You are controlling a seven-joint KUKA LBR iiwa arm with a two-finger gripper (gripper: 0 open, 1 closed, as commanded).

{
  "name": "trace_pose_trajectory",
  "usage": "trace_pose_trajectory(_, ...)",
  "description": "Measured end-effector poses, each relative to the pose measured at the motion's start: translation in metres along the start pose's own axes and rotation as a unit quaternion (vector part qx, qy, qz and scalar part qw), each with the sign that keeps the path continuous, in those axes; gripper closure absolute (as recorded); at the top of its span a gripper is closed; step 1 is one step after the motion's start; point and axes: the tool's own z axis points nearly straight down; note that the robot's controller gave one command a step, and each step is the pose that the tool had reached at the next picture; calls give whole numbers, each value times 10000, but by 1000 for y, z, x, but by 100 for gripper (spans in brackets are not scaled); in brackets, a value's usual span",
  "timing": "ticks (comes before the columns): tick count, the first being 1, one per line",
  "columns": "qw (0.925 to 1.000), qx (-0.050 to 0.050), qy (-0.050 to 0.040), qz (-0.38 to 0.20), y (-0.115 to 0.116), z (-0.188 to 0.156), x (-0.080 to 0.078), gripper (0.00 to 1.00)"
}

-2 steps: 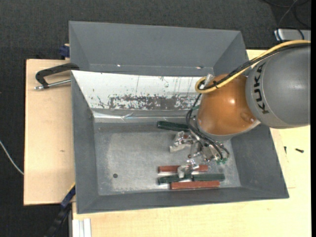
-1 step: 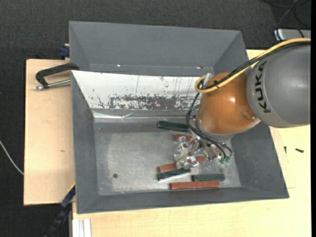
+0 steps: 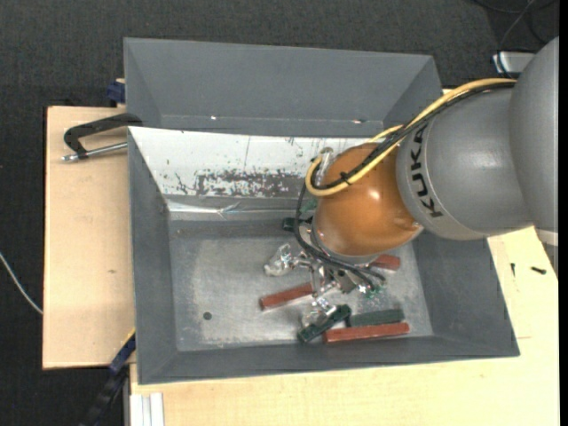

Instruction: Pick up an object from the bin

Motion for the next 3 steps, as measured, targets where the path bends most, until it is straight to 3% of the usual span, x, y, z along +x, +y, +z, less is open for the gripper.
trace_pose_trajectory(1, 10000, -6, 59, 5, -1, -3, 2, 100)
trace_pose_trajectory(2, 10000, -6, 59, 5, -1, -3, 2, 100)
trace_pose_trajectory(3, 9999, -11, 27, -125, -3, -202, -1, 100)
